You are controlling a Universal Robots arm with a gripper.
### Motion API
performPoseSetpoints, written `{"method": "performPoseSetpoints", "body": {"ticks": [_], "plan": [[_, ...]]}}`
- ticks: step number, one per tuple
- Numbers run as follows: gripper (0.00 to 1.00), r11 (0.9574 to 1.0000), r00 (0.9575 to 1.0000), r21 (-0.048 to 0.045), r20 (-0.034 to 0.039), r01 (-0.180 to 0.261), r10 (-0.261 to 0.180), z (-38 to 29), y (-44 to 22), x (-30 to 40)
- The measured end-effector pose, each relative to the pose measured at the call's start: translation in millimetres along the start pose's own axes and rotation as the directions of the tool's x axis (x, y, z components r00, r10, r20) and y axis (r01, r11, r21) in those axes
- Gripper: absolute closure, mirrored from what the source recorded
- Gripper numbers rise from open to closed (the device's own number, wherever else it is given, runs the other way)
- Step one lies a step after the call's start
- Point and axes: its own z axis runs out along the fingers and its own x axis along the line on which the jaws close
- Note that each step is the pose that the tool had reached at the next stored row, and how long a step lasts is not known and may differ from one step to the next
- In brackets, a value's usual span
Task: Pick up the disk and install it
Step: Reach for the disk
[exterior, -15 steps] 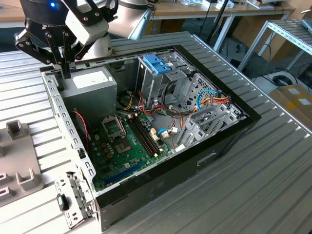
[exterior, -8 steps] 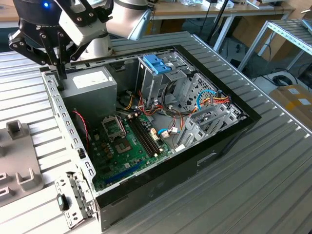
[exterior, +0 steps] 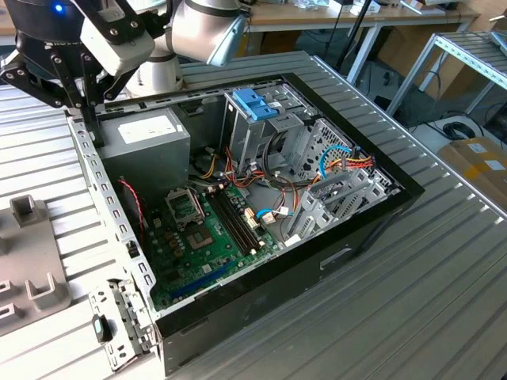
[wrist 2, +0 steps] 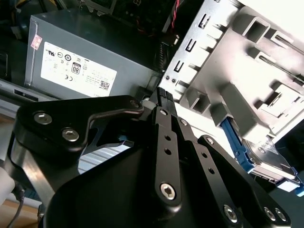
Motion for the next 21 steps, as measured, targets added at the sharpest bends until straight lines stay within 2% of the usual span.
{"method": "performPoseSetpoints", "body": {"ticks": [21], "plan": [[0.9,1.0,1.0,0.0,0.0,0.0,0.0,-0.9,-2.4,32.1]]}}
